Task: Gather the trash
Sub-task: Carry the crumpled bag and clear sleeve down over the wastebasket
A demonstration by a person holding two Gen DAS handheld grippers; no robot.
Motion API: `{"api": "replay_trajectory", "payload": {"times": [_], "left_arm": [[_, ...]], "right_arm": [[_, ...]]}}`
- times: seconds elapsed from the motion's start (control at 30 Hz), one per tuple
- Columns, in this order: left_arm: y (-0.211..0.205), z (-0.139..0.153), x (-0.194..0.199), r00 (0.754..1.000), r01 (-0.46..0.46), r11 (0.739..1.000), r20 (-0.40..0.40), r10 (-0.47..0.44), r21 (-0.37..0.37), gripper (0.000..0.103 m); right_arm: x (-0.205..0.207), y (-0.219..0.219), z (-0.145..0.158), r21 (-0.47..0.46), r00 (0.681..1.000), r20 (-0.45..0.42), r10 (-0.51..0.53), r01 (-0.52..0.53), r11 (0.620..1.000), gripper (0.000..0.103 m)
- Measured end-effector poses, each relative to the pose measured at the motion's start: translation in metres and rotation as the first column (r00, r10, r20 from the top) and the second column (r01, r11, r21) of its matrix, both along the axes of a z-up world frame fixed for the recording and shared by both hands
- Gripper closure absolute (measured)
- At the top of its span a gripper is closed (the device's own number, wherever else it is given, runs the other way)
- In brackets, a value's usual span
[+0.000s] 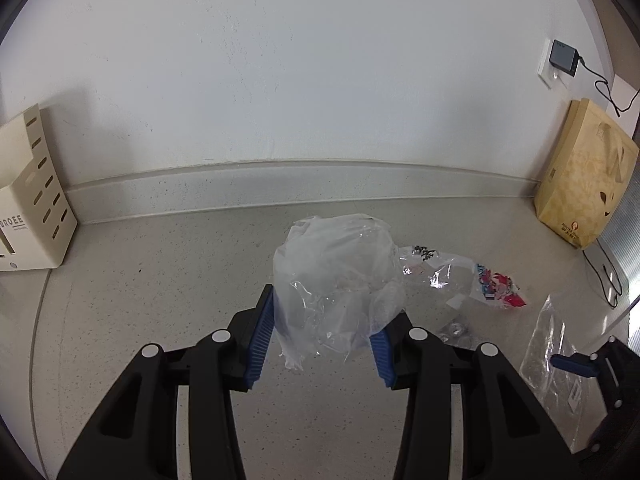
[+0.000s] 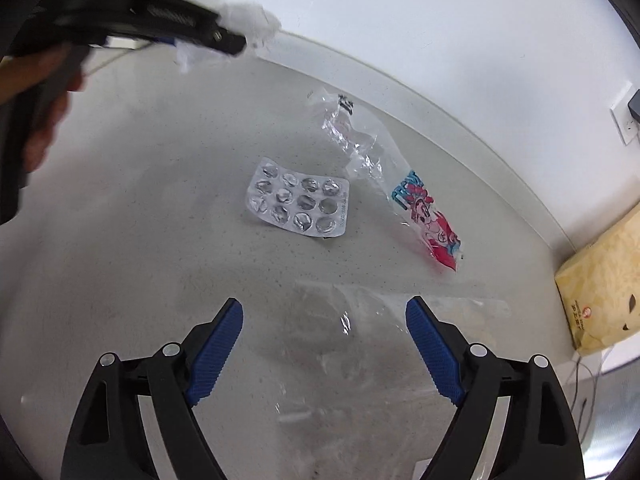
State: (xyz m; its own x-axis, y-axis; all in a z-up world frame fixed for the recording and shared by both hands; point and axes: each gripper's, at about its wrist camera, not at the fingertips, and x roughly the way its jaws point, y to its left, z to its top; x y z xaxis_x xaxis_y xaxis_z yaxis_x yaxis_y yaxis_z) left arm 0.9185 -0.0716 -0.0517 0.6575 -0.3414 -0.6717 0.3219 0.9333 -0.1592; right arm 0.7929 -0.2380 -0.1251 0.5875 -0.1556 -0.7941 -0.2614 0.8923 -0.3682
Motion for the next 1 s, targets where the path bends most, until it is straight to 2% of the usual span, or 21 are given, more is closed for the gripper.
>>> {"api": "replay_trajectory", "payload": {"times": [0.07, 0.1, 0.17, 0.2, 0.37, 0.57, 0.7, 1.0], "left_arm": [[0.002, 0.005, -0.002, 1.0, 0.006, 1.0, 0.006, -0.006, -0.017, 0.059], [0.003, 0.007, -0.003, 1.0, 0.01, 1.0, 0.006, -0.01, -0.027, 0.059], [0.013, 0.015, -0.006, 1.0, 0.024, 0.999, 0.002, -0.024, -0.049, 0.059], [0.015, 0.018, -0.009, 1.0, 0.026, 0.998, 0.011, -0.025, -0.057, 0.059], [0.009, 0.028, -0.014, 0.999, 0.044, 0.997, 0.031, -0.043, -0.06, 0.059], [-0.005, 0.033, -0.031, 0.996, 0.064, 0.998, 0.059, -0.064, -0.007, 0.059], [-0.005, 0.044, -0.071, 0.993, 0.076, 0.996, 0.094, -0.072, -0.043, 0.059], [-0.009, 0.056, -0.2, 0.986, 0.089, 0.996, 0.143, -0.087, -0.008, 0.059]], "right_arm": [[0.006, 0.001, -0.005, -0.01, 0.999, -0.032, -0.034, 0.034, 0.999, 0.041], [0.008, 0.0, -0.008, -0.017, 0.998, -0.048, -0.048, 0.047, 0.999, 0.072], [0.007, -0.003, -0.011, -0.024, 0.996, -0.067, -0.064, 0.063, 0.998, 0.085], [0.006, -0.006, -0.011, -0.012, 0.994, -0.081, -0.069, 0.069, 0.998, 0.097], [-0.008, -0.029, 0.003, 0.05, 0.997, -0.034, -0.076, 0.078, 0.996, 0.098], [-0.042, -0.052, 0.03, 0.115, 0.997, 0.021, -0.074, 0.071, 0.991, 0.098], [-0.072, -0.065, 0.045, 0.141, 0.997, 0.064, -0.052, 0.042, 0.989, 0.098], [-0.168, -0.074, 0.079, 0.224, 0.988, 0.157, -0.006, -0.03, 0.974, 0.098]]}}
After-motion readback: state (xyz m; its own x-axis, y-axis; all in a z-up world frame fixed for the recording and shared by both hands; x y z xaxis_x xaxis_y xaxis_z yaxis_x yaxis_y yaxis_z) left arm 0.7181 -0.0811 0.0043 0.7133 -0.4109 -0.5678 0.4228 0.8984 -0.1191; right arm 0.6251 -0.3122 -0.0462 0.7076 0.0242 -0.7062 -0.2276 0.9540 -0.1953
